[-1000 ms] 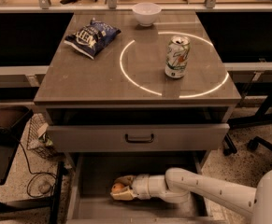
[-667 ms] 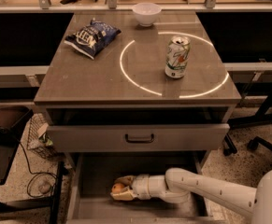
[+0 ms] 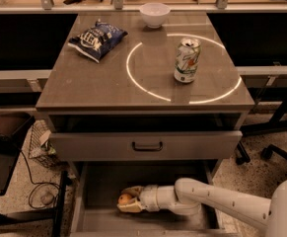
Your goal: Place orange into middle drawer
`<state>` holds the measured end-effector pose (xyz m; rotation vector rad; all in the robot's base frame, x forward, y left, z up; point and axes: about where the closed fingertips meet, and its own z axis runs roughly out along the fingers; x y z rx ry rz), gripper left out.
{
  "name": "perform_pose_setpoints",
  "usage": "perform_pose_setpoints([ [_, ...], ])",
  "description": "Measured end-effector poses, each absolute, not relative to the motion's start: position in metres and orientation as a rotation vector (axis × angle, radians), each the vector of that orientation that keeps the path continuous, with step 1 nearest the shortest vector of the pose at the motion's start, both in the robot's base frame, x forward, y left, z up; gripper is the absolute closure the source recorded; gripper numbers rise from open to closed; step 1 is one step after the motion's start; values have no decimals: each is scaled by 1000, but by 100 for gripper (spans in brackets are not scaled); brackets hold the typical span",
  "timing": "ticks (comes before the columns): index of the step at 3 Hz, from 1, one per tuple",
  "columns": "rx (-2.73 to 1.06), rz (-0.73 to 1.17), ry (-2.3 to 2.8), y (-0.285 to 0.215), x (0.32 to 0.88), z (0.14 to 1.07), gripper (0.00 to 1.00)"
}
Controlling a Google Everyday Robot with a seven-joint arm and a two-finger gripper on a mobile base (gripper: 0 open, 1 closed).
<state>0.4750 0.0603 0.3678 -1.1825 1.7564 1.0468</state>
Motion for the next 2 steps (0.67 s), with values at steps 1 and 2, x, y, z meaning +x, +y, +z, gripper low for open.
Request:
perform_pose_setpoints([
  [1,-1183,1047,1756,60,475,368,12],
  [2,-1184,1050,1755,62,474,368,0],
])
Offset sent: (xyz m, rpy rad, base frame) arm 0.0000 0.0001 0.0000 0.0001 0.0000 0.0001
